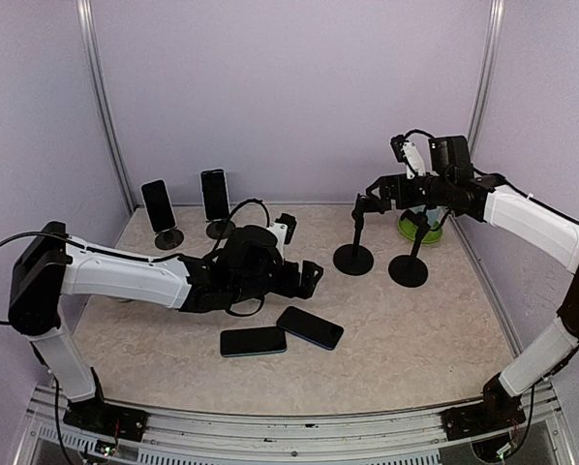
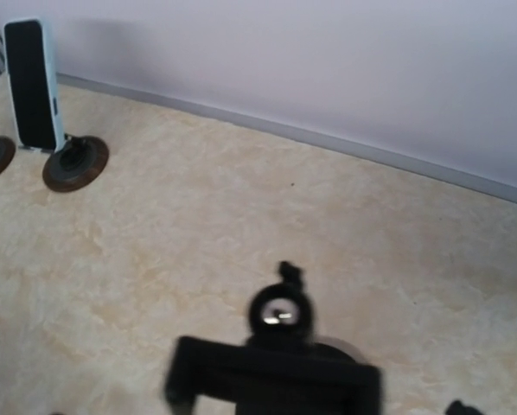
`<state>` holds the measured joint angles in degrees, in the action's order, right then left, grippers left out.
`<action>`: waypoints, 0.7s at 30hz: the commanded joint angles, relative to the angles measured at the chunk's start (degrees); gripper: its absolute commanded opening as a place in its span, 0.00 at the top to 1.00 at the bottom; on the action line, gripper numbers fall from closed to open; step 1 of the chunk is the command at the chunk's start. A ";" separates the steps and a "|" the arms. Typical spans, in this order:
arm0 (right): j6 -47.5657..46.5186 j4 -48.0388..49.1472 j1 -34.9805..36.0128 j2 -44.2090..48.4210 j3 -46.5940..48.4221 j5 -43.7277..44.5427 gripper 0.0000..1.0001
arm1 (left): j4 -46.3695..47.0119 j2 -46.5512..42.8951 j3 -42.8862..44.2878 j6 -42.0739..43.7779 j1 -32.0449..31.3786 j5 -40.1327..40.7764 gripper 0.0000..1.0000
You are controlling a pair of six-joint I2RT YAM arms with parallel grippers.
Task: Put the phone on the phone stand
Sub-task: Move the phone stand to the center of the board.
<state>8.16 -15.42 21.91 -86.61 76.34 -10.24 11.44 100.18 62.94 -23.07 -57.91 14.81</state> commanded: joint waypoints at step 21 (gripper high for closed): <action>0.61 1.46 -7.06 -8.93 2.33 -10.63 0.45 | -1.71 -6.90 -4.37 -1.13 3.54 -0.92 0.01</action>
<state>8.86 -13.85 15.20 -94.00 76.69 -19.49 10.39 95.37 59.64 -23.73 -55.18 14.59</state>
